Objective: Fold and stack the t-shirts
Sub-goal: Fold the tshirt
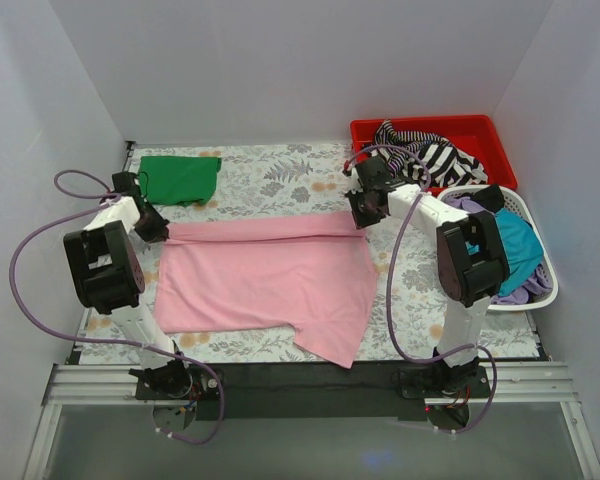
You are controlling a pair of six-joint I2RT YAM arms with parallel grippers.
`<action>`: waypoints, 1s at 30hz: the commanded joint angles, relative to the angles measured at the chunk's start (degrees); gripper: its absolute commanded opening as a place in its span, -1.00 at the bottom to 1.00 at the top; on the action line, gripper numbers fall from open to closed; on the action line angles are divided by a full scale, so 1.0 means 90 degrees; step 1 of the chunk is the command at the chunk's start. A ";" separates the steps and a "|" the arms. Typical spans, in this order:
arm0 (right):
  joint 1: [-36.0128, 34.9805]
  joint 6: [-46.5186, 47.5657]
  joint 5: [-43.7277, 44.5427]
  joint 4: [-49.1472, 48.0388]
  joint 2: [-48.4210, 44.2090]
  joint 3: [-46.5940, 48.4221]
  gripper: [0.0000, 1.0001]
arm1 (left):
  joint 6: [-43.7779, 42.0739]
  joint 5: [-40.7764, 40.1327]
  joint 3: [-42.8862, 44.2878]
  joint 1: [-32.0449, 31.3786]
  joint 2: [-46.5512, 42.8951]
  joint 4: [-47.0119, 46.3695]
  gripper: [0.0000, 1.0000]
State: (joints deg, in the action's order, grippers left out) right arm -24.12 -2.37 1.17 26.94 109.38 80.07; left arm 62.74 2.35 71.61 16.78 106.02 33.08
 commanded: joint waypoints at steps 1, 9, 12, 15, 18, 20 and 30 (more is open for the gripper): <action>0.0043 -0.0088 0.0261 -0.0209 -0.0580 -0.0166 -0.97 | -0.0193 0.0010 0.0234 0.0079 -0.0637 -0.0092 -1.00; 0.0024 0.0019 0.0115 -0.0308 -0.0767 -0.0060 -0.97 | -0.0047 0.0412 0.0900 0.0080 -0.0832 0.0182 -1.00; 0.0014 0.0107 -0.0081 -0.0181 -0.0670 0.0038 -0.97 | -0.0047 0.0316 0.0939 0.0079 -0.0823 0.0220 -1.00; -0.0045 0.0137 -0.0071 -0.0112 -0.0669 0.0039 -0.97 | -0.0077 0.0286 0.0929 0.0079 -0.0842 0.0260 -1.00; -0.0084 0.0146 -0.0413 -0.0103 -0.0708 -0.0020 -0.97 | -0.0077 0.0247 0.0852 0.0079 -0.0891 0.0241 -1.00; -0.0132 0.0166 -0.0501 -0.0064 -0.0776 -0.0088 -0.97 | -0.0077 0.0188 0.0744 0.0079 -0.0940 0.0202 -1.00; -0.0435 0.0127 -0.0521 0.0180 -0.1011 -0.0546 -0.97 | 0.0040 0.0432 0.0090 0.0079 -0.1047 0.0074 -1.00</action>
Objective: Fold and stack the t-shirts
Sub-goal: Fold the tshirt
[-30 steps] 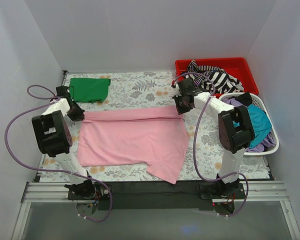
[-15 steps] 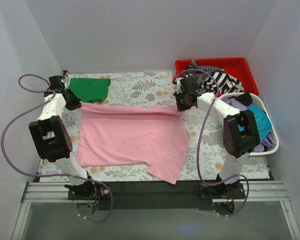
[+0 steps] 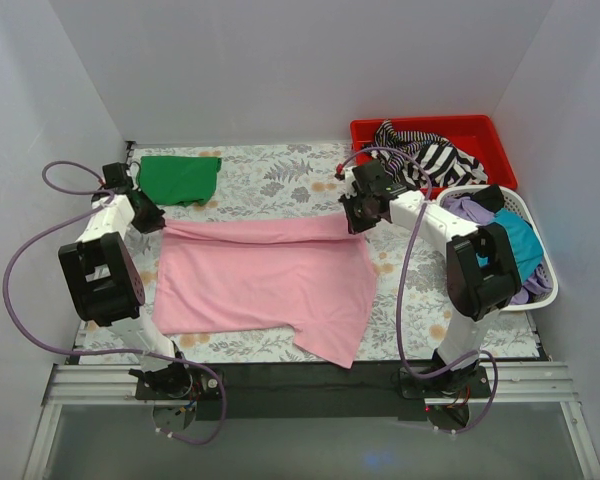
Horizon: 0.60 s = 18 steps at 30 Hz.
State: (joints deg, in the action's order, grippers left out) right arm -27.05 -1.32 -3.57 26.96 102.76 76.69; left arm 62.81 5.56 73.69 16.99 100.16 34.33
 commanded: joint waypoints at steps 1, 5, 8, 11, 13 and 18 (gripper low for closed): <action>-0.0120 -0.0009 0.0026 0.0198 -0.0266 -0.0210 -0.97 | 0.0043 0.0075 -0.0199 0.0055 -0.0396 -0.0074 -1.00; -0.0178 -0.0194 0.0269 0.0227 -0.0295 -0.0434 -0.97 | 0.0043 -0.0012 -0.0511 0.0055 -0.0416 -0.0074 -1.00; -0.0188 -0.0390 0.0689 0.0334 -0.0343 -0.0542 -0.76 | 0.0043 -0.0071 -0.0755 0.0055 -0.0377 -0.0016 -0.90; -0.0188 -0.0722 0.1168 0.0218 -0.0558 -0.0747 -0.32 | 0.0130 -0.0149 -0.0815 0.0055 -0.0328 0.0043 -0.49; -0.0188 -0.0839 0.1372 0.0101 -0.0792 -0.0796 -0.03 | 0.0150 -0.0071 -0.0883 0.0055 -0.0425 -0.0054 -0.05; -0.0188 -0.0888 0.1588 -0.0066 -0.1173 -0.0591 0.08 | 0.0218 -0.0334 -0.0503 0.0055 -0.0611 0.0053 0.19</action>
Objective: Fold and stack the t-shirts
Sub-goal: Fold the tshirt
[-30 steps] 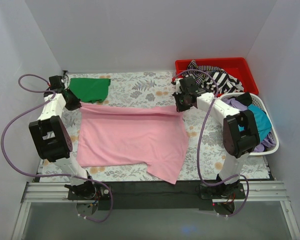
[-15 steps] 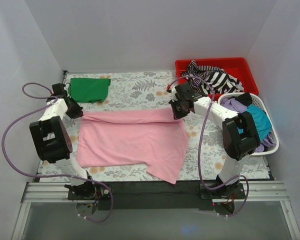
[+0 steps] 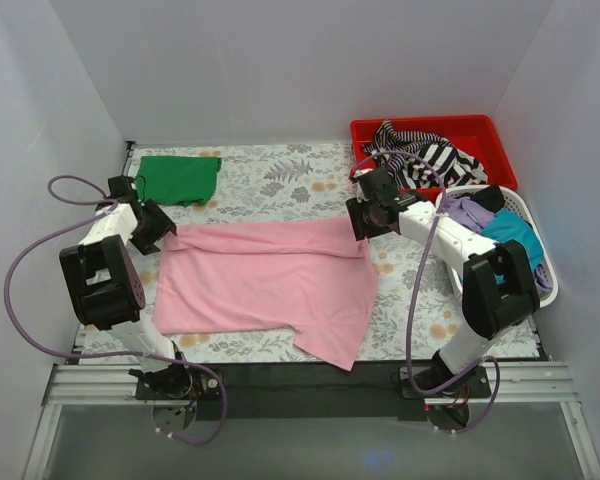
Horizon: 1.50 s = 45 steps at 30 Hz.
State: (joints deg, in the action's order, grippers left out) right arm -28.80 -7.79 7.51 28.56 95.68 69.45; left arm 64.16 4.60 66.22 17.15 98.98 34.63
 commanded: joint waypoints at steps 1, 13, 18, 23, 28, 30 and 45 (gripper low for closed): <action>0.0006 -0.0150 0.0357 -0.0243 -0.0377 0.0281 0.08 | 0.0107 -0.0315 0.0483 0.0038 -0.0509 0.0077 0.19; 0.0006 0.0007 -0.0453 -0.0253 0.0658 0.0789 0.06 | 0.0088 0.0368 0.0504 0.0028 0.0037 -0.0323 0.20; 0.0006 -0.0013 -0.0590 -0.0282 0.0678 0.0760 0.04 | 0.0137 0.0436 0.0348 0.0038 0.0281 -0.0517 0.18; -0.0003 -0.0023 -0.0580 -0.0292 0.0658 0.0702 0.04 | 0.0098 0.0475 0.0367 0.0038 0.0379 -0.0528 -0.03; 0.0006 -0.0072 -0.0697 -0.0351 0.0658 0.0613 0.01 | 0.0078 0.0427 0.0231 0.0038 0.0233 -0.0489 -0.92; 0.0006 -0.0091 -0.0727 -0.0370 0.0639 0.0555 0.01 | 0.0049 0.0407 0.0201 0.0038 0.0165 -0.0460 -1.00; -0.0023 -0.0072 -0.1108 -0.0419 0.0248 -0.0070 -0.01 | -0.0049 0.0045 -0.0218 0.0038 -0.0890 0.0106 -1.00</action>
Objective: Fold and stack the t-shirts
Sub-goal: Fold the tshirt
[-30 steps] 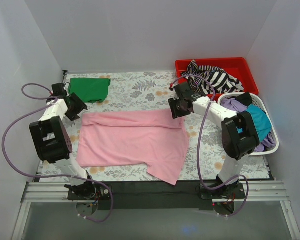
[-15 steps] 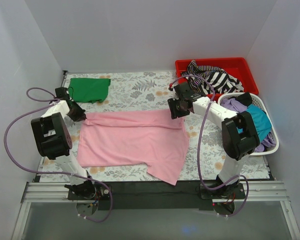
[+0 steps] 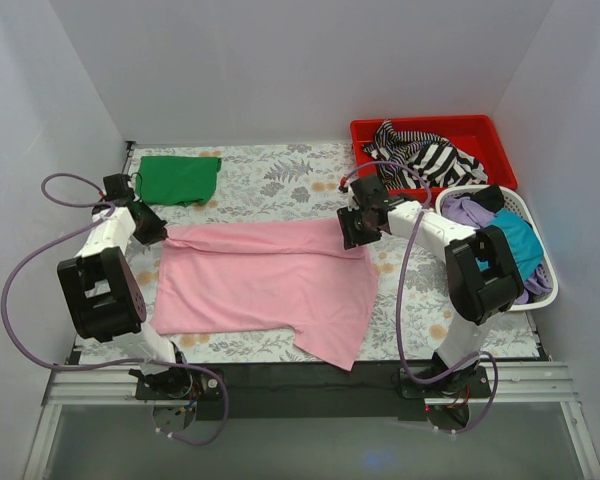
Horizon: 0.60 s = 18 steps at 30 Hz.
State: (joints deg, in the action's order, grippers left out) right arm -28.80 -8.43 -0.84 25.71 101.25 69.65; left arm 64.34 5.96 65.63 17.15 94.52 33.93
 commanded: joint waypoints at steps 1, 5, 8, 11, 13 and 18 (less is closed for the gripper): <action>-0.0033 -0.0011 -0.0180 -0.0103 -0.0391 -0.0150 -0.01 | -0.0078 -0.0066 -0.0211 0.0038 -0.0414 0.0194 -1.00; -0.0072 -0.0001 -0.0199 -0.0094 -0.0498 -0.0267 -0.02 | -0.0010 0.0119 -0.0553 0.0038 -0.0541 0.0263 -1.00; -0.0082 -0.0030 -0.0190 -0.0064 -0.0673 -0.0346 -0.02 | -0.0020 0.0033 -0.0797 0.0038 -0.0678 0.0370 -1.00; -0.0091 -0.0021 -0.0200 -0.0035 -0.0840 -0.0356 -0.02 | 0.0019 -0.0260 -0.0934 0.0038 -0.0707 0.0595 -1.00; -0.0101 -0.0021 -0.0102 -0.0035 -0.0937 -0.0375 -0.02 | 0.0087 -0.0378 -0.0973 0.0038 -0.0775 0.0605 -1.00; -0.0091 0.0028 0.0035 0.0063 -0.1006 -0.0336 -0.01 | 0.0205 -0.1002 -0.0749 0.0048 -0.1039 0.0537 -1.00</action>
State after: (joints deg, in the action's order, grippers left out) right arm -29.39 -8.43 -1.48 25.74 93.93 66.59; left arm 65.36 2.22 56.95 17.15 89.65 39.03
